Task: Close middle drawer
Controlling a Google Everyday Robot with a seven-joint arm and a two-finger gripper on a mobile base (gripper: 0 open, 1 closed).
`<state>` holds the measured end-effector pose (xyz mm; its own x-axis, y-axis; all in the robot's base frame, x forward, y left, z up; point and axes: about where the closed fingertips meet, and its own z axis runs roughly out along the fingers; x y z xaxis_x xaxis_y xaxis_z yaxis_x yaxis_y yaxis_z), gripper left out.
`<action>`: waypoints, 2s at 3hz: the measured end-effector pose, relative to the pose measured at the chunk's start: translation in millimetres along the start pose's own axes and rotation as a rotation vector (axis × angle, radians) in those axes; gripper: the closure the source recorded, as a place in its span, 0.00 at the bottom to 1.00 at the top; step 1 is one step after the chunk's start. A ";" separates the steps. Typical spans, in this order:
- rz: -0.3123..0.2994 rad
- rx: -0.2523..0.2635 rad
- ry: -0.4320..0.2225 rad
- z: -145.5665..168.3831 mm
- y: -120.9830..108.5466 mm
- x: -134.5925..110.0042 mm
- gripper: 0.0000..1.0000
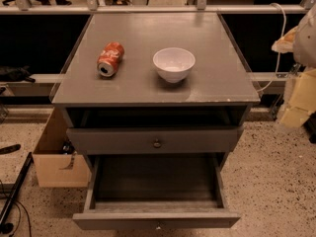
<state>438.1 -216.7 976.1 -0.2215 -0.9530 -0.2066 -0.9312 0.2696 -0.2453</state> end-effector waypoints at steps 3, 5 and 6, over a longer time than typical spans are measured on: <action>0.159 0.022 -0.210 24.4 27.5 34.2 0.00; 0.298 -0.082 -0.469 76.6 67.0 24.3 0.00; 0.236 -0.147 -0.479 91.0 93.6 3.3 0.13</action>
Offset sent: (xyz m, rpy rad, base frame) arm -0.0383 -0.0377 -0.0243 0.5490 -0.1246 -0.1234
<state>376.6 -182.0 866.3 -0.3042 -0.6905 -0.6563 -0.9107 0.4129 -0.0124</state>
